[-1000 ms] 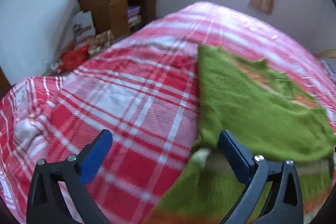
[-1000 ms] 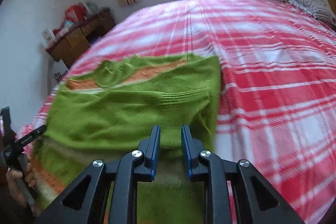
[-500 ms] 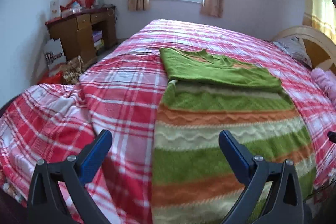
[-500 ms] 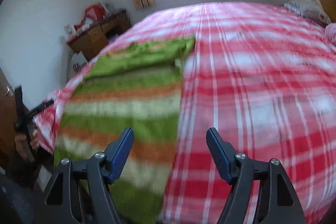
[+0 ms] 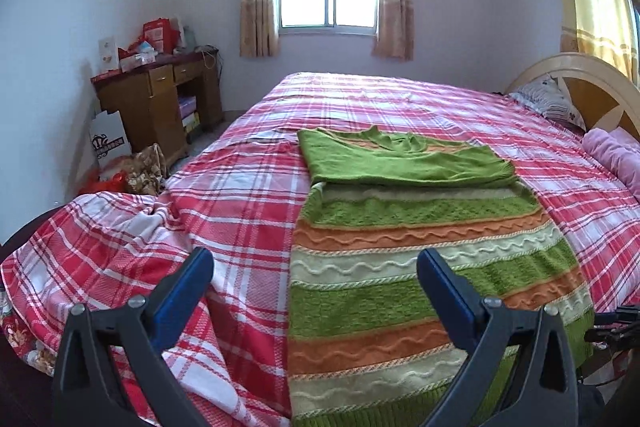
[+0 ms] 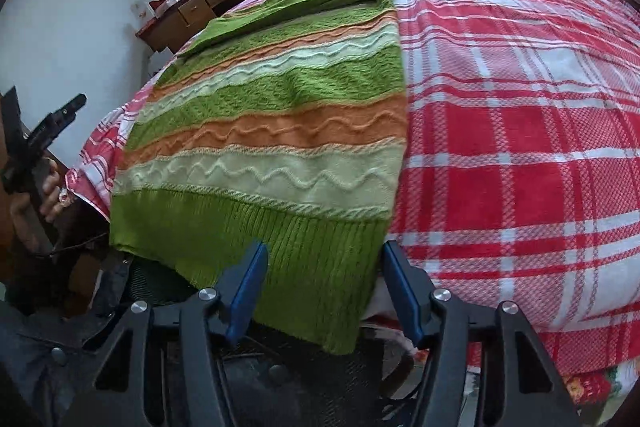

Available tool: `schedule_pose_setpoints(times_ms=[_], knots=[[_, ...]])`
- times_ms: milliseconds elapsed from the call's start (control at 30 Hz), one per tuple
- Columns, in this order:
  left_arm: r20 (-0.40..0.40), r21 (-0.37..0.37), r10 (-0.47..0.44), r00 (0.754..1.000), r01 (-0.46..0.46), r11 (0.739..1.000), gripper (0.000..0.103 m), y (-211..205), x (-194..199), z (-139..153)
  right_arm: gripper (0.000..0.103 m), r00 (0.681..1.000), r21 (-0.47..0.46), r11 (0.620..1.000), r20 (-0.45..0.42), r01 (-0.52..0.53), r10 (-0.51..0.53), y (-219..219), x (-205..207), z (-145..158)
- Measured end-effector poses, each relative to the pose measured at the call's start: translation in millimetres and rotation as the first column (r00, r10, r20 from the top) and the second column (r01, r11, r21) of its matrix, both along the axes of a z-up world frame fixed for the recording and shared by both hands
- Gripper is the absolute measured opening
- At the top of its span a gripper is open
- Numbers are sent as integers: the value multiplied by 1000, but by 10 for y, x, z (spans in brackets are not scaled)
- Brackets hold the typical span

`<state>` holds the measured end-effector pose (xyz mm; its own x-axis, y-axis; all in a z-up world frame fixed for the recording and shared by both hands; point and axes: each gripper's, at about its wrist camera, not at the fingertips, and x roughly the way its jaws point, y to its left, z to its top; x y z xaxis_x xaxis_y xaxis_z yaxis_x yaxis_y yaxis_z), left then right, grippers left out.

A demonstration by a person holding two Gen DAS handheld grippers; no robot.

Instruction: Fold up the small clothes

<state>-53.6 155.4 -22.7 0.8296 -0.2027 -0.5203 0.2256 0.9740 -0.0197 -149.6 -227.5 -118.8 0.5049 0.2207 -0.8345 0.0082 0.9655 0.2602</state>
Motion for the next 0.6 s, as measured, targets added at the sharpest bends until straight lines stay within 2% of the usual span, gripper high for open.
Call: schedule_pose_setpoints(times_ms=[33, 67, 133, 233, 333, 367, 400, 433, 533, 600], knots=[[5, 2, 3, 1000, -3, 1000, 103, 22, -19, 4, 58, 1000, 5, 1000, -15, -16, 16, 35, 3, 5], [9, 4, 5, 1000, -5, 1000, 103, 36, -28, 3, 48, 999, 17, 999, -22, -29, 30, 46, 2, 27], [16, 3, 12, 1000, -12, 1000, 103, 87, -47, 5, 36, 997, 67, 996, -41, -58, 60, 75, -10, 23], [7, -22, 28, 1000, -28, 999, 103, 169, -15, -8, 36, 996, 84, 995, -73, -49, 55, 93, 10, -109], [-8, -39, 37, 999, -37, 999, 103, 222, 15, -31, 36, 995, 147, 989, -93, -21, 35, 49, 38, -221], [-9, -39, 39, 999, -39, 998, 103, 230, 17, -35, 33, 995, 165, 986, -96, -16, 32, 29, 38, -219], [-10, -36, 42, 999, -42, 998, 103, 232, 21, -43, 25, 994, 172, 985, -101, -20, 38, 20, 40, -203], [-9, -32, 45, 999, -45, 998, 103, 231, 29, -46, 10, 993, 177, 984, -109, -29, 49, 22, 42, -185], [-3, -19, 45, 999, -45, 999, 103, 231, 50, -29, 10, 989, 264, 963, -115, -63, 96, 15, 77, -90], [1, -8, 49, 999, -49, 999, 103, 235, 87, -17, 9, 987, 310, 945, -87, -106, 139, 19, 153, 49]])
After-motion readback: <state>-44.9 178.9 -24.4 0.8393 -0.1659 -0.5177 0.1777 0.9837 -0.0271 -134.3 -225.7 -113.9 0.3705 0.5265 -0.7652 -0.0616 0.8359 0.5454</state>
